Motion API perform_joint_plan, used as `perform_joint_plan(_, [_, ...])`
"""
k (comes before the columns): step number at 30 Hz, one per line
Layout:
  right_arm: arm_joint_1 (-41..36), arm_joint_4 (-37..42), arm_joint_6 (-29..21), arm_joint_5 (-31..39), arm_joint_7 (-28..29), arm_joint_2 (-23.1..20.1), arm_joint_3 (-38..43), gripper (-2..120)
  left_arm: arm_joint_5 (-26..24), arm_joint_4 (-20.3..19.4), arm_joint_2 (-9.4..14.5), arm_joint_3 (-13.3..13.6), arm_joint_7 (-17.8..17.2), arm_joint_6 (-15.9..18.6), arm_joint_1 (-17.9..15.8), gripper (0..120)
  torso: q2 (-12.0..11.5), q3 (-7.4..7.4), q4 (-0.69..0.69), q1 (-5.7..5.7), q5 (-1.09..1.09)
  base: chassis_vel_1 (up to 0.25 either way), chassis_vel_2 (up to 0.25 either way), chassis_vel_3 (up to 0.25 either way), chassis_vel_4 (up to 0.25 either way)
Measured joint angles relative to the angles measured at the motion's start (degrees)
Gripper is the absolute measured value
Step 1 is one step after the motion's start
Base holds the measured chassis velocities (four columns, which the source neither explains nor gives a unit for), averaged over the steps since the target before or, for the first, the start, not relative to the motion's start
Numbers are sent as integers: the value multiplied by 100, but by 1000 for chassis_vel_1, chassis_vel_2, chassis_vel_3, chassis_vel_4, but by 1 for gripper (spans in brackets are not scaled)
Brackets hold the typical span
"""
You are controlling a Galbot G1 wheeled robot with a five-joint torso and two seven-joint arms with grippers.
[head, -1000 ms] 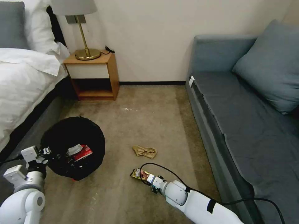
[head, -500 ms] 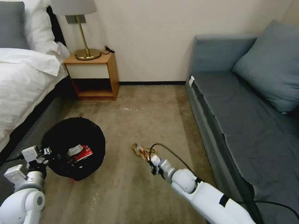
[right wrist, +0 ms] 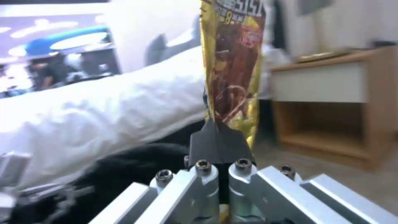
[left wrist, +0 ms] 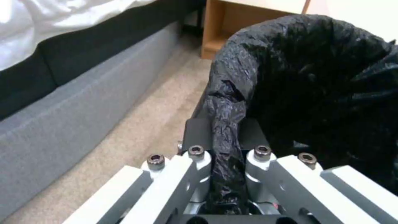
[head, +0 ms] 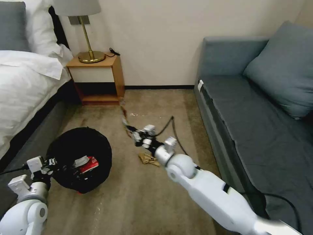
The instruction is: Pick up the trash bin, then pick up the garbage on the floor and place it into the trash bin.
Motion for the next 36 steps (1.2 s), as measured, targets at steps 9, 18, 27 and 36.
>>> perform_joint_plan(9, [466,-1287,943,-244,242,988,-876,0,104,-177,-118,-4,9,-1,45,5,-1,0,-1,0,0,0,0,0,0])
perform_joint_plan(18, [281,-1405,978,-456,182,1116,-987,0,174,-299,-173,-20,10,10,58,5,0,0,-2,0,1,0,0,0,0])
perform_joint_plan(27, [1,-1342,685,-887,503,1086,-1154,16,194,-313,-216,-57,9,4,107,5,0,0,-2,0,2,0,0,0,0])
perform_joint_plan(36, [1,-971,425,-828,411,780,-1116,48,184,-368,-216,-94,7,0,127,5,0,0,-2,0,2,0,0,0,0])
